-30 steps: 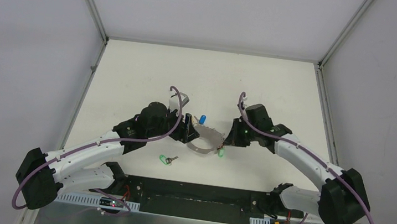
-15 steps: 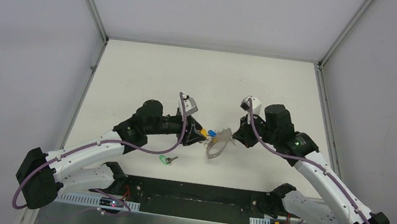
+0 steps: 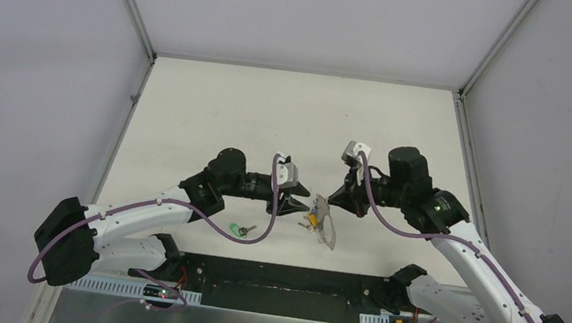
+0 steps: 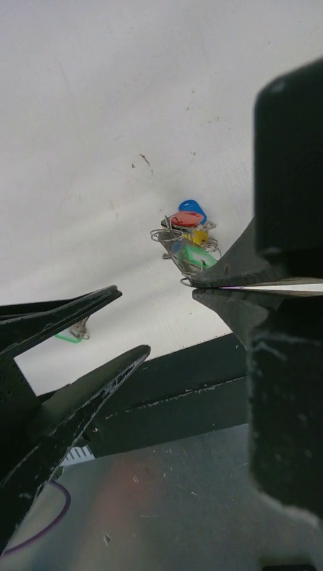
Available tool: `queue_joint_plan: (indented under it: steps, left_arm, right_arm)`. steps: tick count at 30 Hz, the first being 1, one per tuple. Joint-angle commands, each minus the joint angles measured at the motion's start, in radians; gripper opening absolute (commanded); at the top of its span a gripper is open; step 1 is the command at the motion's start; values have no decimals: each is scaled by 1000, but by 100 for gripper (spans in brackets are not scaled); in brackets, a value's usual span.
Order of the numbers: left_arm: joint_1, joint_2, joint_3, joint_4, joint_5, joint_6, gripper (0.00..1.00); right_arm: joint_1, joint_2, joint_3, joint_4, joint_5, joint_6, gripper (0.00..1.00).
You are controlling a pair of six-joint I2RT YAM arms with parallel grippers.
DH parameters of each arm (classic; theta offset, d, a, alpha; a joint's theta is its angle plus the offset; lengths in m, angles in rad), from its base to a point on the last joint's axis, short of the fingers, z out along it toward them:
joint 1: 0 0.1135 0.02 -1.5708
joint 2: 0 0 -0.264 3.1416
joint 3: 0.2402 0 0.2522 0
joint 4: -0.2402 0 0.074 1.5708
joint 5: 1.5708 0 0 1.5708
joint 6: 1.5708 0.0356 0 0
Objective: Put the keys on the keyring
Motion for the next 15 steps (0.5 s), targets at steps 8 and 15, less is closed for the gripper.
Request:
queue_joint_plan:
  steps: [8, 15]
  left_arm:
    - [-45, 27, 52, 133, -3, 119, 41]
    - [-66, 61, 67, 156, -25, 129, 41]
  right_arm:
    - [5, -48, 23, 118, -163, 0, 0]
    - [5, -56, 7, 149, -192, 22, 0]
